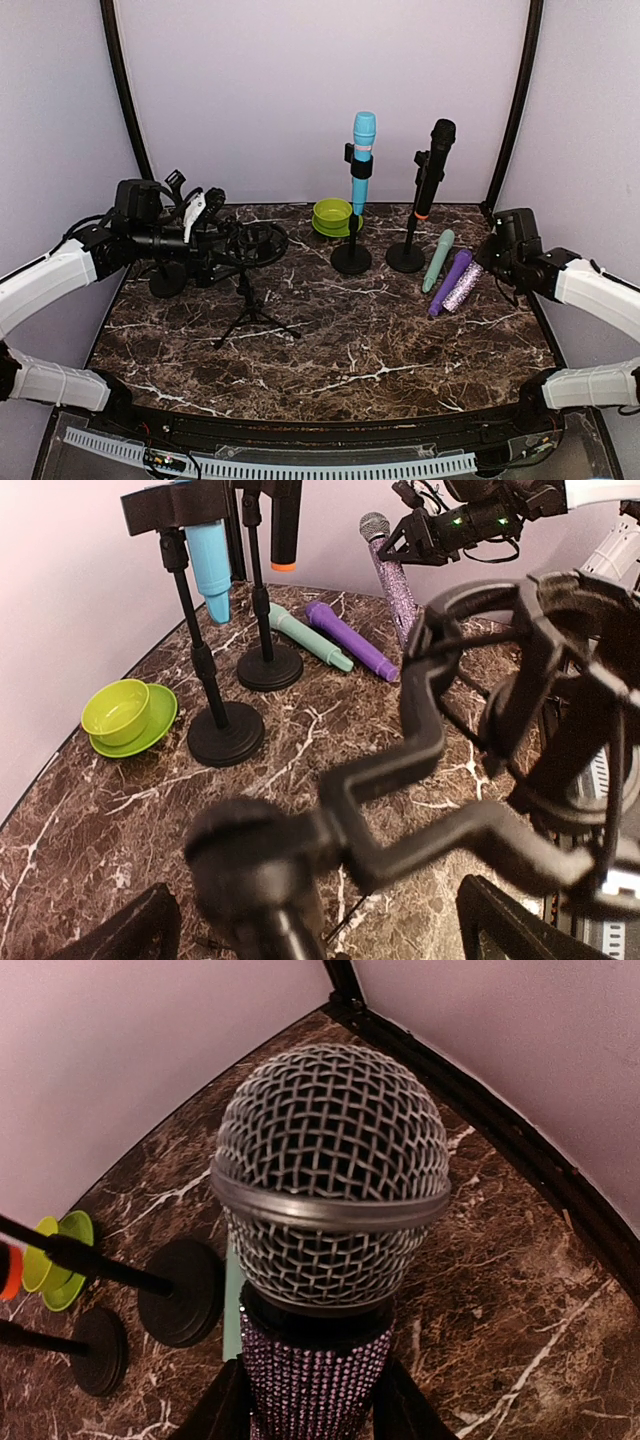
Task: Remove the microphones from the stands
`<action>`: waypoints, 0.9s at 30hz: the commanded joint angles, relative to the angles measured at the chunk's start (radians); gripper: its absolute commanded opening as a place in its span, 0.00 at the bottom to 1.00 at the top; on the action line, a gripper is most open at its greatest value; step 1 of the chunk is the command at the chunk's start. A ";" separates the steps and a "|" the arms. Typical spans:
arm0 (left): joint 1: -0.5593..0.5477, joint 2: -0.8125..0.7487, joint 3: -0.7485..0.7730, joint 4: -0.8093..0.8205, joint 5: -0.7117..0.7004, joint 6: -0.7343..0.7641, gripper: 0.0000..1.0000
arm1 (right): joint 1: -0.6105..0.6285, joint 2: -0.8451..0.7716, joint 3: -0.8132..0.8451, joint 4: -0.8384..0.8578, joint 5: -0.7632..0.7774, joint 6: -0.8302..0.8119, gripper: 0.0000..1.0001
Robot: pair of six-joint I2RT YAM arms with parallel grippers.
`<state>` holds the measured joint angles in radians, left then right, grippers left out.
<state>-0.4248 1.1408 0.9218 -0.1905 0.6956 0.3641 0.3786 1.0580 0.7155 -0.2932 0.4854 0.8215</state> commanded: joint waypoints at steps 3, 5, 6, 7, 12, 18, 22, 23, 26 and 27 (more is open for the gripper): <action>0.048 -0.061 -0.050 -0.109 0.090 0.025 0.99 | -0.170 0.113 0.003 0.047 -0.146 -0.001 0.00; 0.060 -0.072 -0.059 -0.121 0.092 0.026 0.99 | -0.191 0.173 0.021 0.045 -0.160 -0.016 0.00; 0.064 -0.077 -0.064 -0.127 0.093 0.027 0.99 | -0.205 0.202 0.030 0.046 -0.165 -0.022 0.00; 0.070 -0.081 -0.069 -0.132 0.093 0.029 0.99 | -0.216 0.233 0.037 0.048 -0.175 -0.025 0.00; 0.087 -0.100 -0.089 -0.144 0.096 0.036 0.99 | -0.244 0.356 0.075 0.080 -0.221 -0.039 0.00; 0.090 -0.111 -0.085 -0.155 0.095 0.044 0.99 | -0.290 0.457 0.118 0.109 -0.301 -0.038 0.24; 0.106 -0.115 -0.086 -0.170 0.104 0.032 0.99 | -0.297 0.468 0.126 0.121 -0.334 -0.033 0.47; 0.114 -0.114 -0.087 -0.175 0.121 0.032 0.99 | -0.297 0.468 0.124 0.129 -0.346 -0.031 0.52; 0.133 -0.101 -0.088 -0.183 0.144 0.015 0.98 | -0.297 0.468 0.119 0.144 -0.376 -0.024 0.60; 0.135 -0.095 -0.085 -0.187 0.148 0.013 0.98 | -0.297 0.469 0.117 0.147 -0.383 -0.024 0.61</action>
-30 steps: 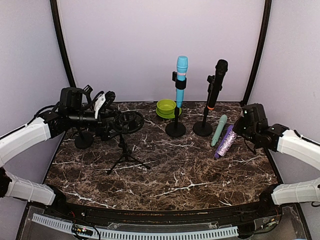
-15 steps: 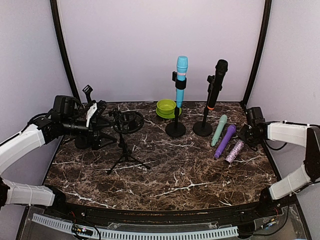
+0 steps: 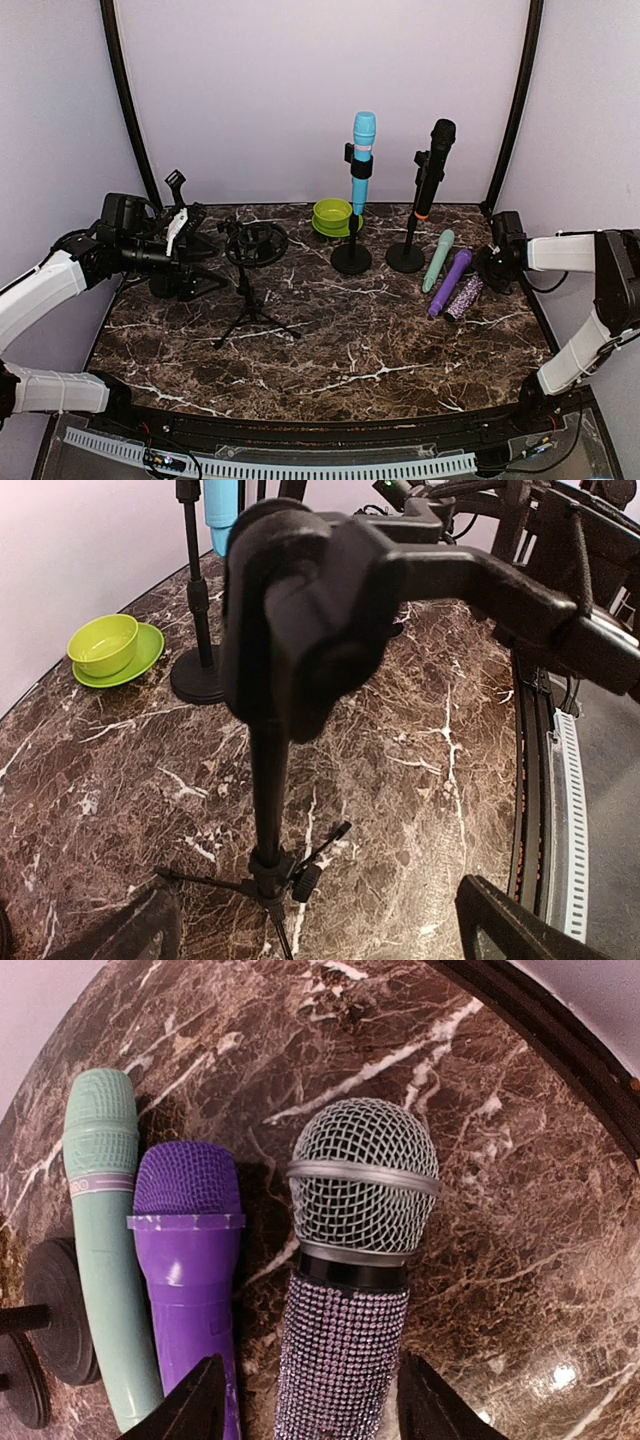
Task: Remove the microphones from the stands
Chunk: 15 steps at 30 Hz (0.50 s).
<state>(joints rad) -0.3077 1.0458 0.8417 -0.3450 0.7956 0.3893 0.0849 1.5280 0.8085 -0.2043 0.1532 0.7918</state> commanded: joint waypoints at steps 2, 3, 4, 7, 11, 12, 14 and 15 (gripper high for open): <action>0.022 0.006 0.002 -0.036 0.053 -0.016 0.98 | -0.003 -0.001 0.023 0.060 -0.064 0.007 0.62; 0.023 0.006 0.003 -0.035 0.054 -0.018 0.98 | -0.003 -0.005 0.022 0.059 -0.067 0.006 0.63; 0.023 0.005 0.003 -0.035 0.054 -0.019 0.98 | -0.003 -0.011 0.020 0.061 -0.072 0.006 0.63; 0.025 0.005 0.001 -0.029 0.048 -0.029 0.98 | -0.003 -0.045 0.018 0.068 -0.081 0.002 0.64; 0.057 0.018 -0.007 0.004 0.064 -0.107 0.98 | 0.004 -0.120 0.013 0.084 -0.106 -0.002 0.65; 0.067 0.027 -0.006 0.005 0.076 -0.116 0.97 | 0.014 -0.144 0.014 0.087 -0.104 -0.005 0.65; 0.078 0.041 -0.005 -0.002 0.084 -0.115 0.96 | 0.053 -0.198 0.021 0.084 -0.079 -0.016 0.67; 0.083 0.046 -0.006 -0.003 0.083 -0.113 0.95 | 0.078 -0.221 0.030 0.075 -0.064 -0.023 0.68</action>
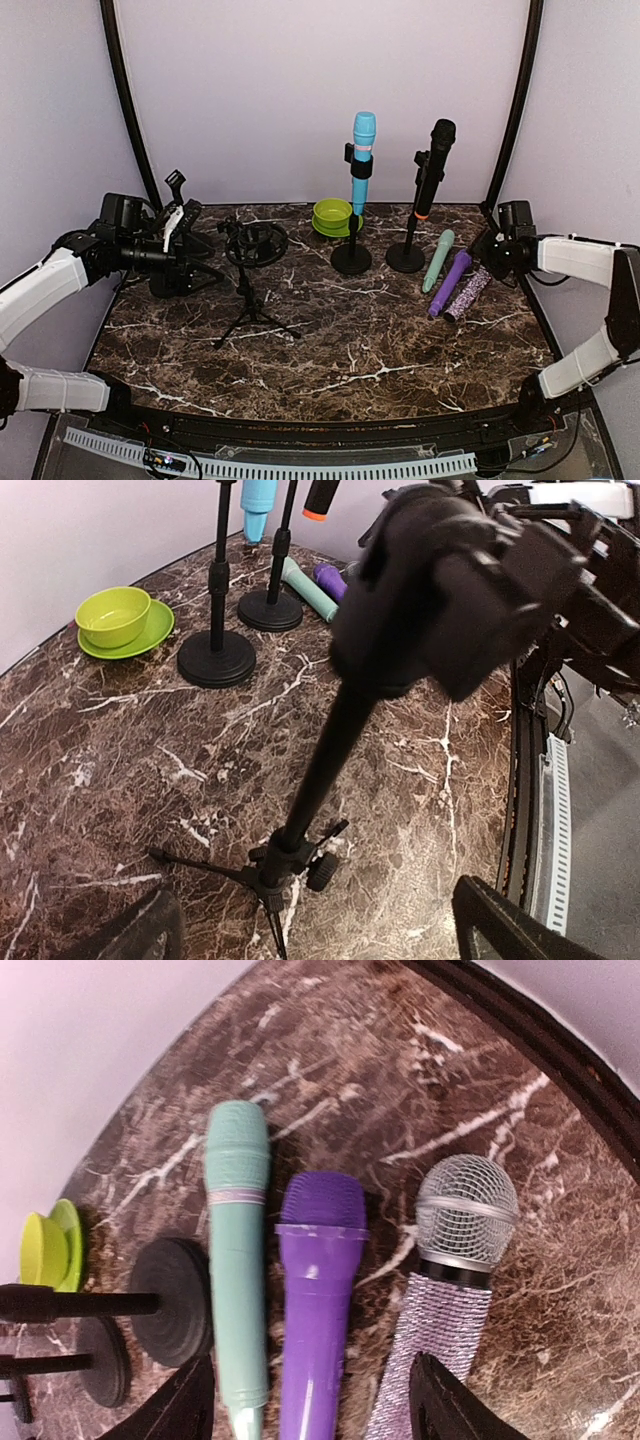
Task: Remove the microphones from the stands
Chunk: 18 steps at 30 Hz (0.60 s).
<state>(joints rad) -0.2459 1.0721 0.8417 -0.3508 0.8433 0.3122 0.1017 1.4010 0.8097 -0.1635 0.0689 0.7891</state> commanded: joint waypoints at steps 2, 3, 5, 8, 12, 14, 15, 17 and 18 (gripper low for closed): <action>0.026 0.026 -0.011 0.002 0.040 -0.032 0.94 | 0.138 -0.138 0.047 0.009 0.074 -0.029 0.69; 0.027 0.028 -0.013 0.003 0.041 -0.031 0.93 | 0.161 -0.161 0.051 -0.001 0.096 -0.029 0.69; 0.032 0.032 -0.015 0.005 0.032 -0.043 0.93 | 0.268 -0.205 0.050 -0.003 0.146 -0.016 0.69; 0.071 0.048 -0.025 0.052 0.045 -0.101 0.91 | 0.443 -0.230 0.046 0.019 0.229 -0.002 0.70; 0.111 0.097 -0.005 0.041 0.085 -0.105 0.84 | 0.619 -0.169 0.070 0.020 0.309 0.009 0.71; 0.113 0.106 -0.003 0.035 0.092 -0.102 0.83 | 0.697 -0.116 0.069 0.088 0.293 0.007 0.71; 0.113 0.106 -0.003 0.036 0.095 -0.104 0.83 | 0.741 -0.083 0.076 0.131 0.280 -0.003 0.71; 0.113 0.110 -0.001 0.038 0.099 -0.105 0.83 | 0.810 0.003 0.113 0.208 0.233 -0.035 0.71; 0.115 0.114 0.003 0.037 0.101 -0.103 0.82 | 0.835 0.051 0.130 0.257 0.193 -0.044 0.71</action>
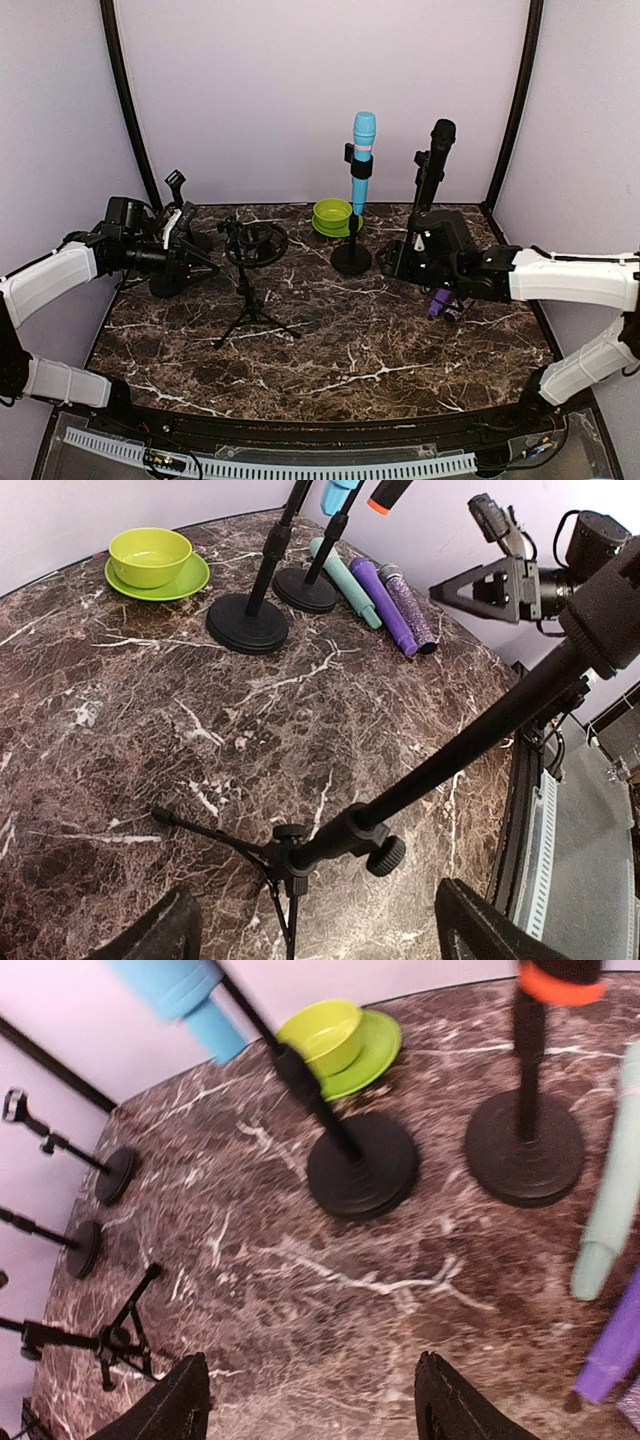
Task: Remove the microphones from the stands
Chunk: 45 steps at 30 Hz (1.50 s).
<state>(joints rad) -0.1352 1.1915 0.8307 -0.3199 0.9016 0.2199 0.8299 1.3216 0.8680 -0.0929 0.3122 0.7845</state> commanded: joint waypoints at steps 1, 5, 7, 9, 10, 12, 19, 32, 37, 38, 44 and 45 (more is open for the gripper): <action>0.005 -0.002 0.020 0.002 0.045 -0.007 0.82 | 0.127 0.176 0.085 0.238 -0.105 -0.047 0.71; 0.015 0.008 0.047 -0.019 0.066 0.020 0.83 | 0.192 0.372 0.183 0.410 -0.308 -0.085 0.70; 0.017 0.012 0.055 -0.032 0.069 0.027 0.83 | 0.218 0.464 0.289 0.348 -0.311 -0.138 0.68; 0.019 0.010 0.059 -0.045 0.073 0.040 0.83 | 0.229 0.545 0.386 0.273 -0.316 -0.184 0.65; 0.021 0.008 0.064 -0.050 0.072 0.045 0.83 | 0.234 0.574 0.416 0.245 -0.310 -0.205 0.64; 0.024 0.006 0.074 -0.057 0.068 0.052 0.83 | 0.243 0.614 0.441 0.208 -0.308 -0.228 0.63; 0.034 0.025 0.108 -0.066 0.077 0.049 0.83 | 0.270 0.625 0.406 0.171 -0.343 -0.235 0.22; 0.034 0.015 0.134 -0.095 0.077 0.079 0.83 | 0.254 0.757 0.458 0.156 -0.597 -0.228 0.00; 0.033 0.004 0.135 -0.110 0.069 0.097 0.83 | 0.215 0.814 0.499 0.120 -0.591 -0.184 0.00; 0.033 0.003 0.135 -0.113 0.067 0.100 0.83 | 0.204 0.821 0.505 0.105 -0.571 -0.175 0.00; 0.034 -0.003 0.128 -0.109 0.064 0.107 0.83 | 0.152 0.824 0.566 -0.002 -0.422 -0.177 0.00; 0.033 -0.003 0.127 -0.108 0.064 0.108 0.83 | 0.144 0.827 0.583 -0.017 -0.403 -0.184 0.00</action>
<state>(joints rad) -0.1066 1.2205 0.9421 -0.4129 0.9604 0.3092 1.0149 2.1475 1.3838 -0.0463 -0.2081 0.6025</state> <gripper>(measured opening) 0.830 0.006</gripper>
